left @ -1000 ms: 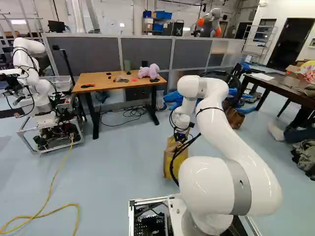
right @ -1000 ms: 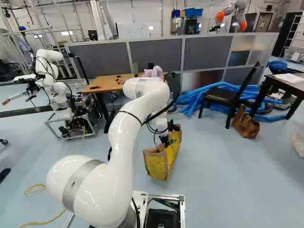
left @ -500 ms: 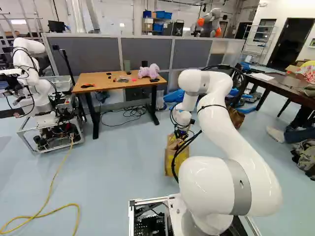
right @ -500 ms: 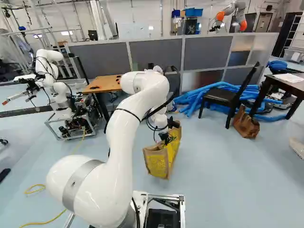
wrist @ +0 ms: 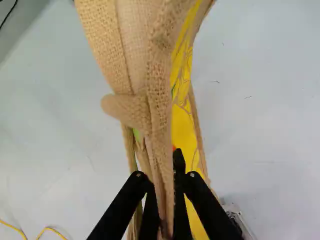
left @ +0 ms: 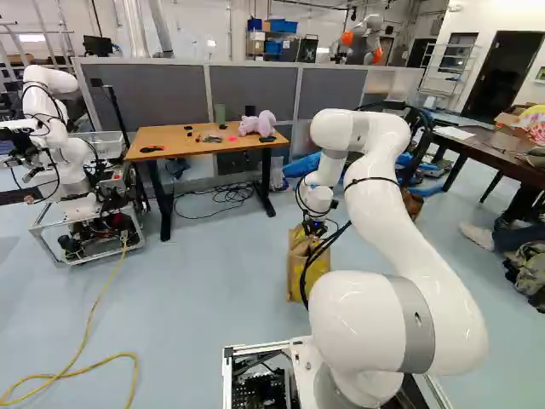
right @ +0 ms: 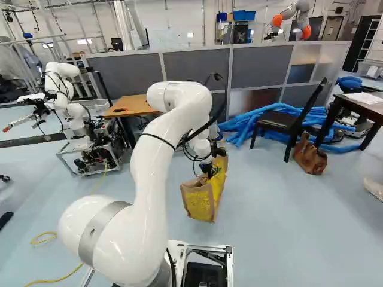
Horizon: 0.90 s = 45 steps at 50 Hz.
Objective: Pick up the bag on the ground and place it on the table
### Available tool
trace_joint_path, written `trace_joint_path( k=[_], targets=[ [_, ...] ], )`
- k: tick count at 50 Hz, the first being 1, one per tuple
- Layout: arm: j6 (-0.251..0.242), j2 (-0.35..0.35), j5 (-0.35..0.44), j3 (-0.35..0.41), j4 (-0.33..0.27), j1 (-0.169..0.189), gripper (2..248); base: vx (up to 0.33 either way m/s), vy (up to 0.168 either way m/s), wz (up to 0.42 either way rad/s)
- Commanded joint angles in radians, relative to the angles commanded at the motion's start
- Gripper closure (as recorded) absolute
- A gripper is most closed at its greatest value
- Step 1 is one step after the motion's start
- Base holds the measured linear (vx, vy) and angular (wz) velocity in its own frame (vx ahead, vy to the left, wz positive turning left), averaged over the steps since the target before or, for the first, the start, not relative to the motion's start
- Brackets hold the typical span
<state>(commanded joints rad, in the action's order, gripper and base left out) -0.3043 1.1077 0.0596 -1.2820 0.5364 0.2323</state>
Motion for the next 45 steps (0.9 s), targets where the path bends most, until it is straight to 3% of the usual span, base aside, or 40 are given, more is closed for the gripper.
trace_joint_path(
  k=[45],
  targets=[
    [0.000,-0.163,0.000,0.114,-0.095,0.000,229,0.000,0.000,0.000]
  ],
)
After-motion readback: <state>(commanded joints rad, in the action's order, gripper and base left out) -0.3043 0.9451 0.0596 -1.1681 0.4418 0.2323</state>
